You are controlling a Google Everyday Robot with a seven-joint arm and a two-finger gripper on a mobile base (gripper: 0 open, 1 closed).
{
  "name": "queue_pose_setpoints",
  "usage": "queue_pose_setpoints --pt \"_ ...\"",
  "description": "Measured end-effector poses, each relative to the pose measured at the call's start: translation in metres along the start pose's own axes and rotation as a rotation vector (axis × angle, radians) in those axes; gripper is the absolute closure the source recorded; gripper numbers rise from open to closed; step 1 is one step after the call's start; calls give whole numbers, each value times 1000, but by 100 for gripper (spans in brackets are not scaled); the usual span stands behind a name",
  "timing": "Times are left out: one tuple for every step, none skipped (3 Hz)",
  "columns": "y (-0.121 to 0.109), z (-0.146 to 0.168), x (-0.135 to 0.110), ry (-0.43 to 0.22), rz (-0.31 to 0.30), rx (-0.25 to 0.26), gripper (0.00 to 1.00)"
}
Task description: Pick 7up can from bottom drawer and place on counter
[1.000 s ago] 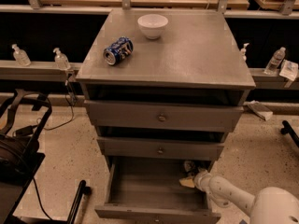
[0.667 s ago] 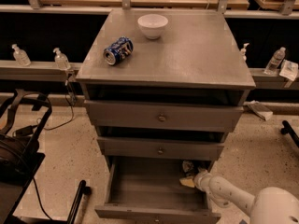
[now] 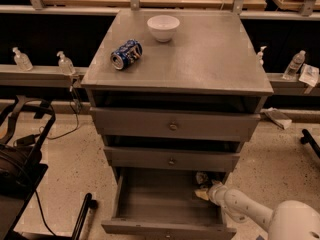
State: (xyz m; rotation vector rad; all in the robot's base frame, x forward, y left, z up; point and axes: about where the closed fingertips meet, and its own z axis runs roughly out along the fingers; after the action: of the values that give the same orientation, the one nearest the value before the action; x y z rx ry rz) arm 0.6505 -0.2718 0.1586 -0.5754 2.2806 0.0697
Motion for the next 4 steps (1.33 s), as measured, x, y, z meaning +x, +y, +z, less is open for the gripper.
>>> queue_pose_setpoints --pt "10 8 4 24 -13 -42 36" --pt "9 3 -1 24 -12 -42 31" --pt "16 6 0 43 -18 -70 33" --pt "15 5 -1 43 -18 -70 40"
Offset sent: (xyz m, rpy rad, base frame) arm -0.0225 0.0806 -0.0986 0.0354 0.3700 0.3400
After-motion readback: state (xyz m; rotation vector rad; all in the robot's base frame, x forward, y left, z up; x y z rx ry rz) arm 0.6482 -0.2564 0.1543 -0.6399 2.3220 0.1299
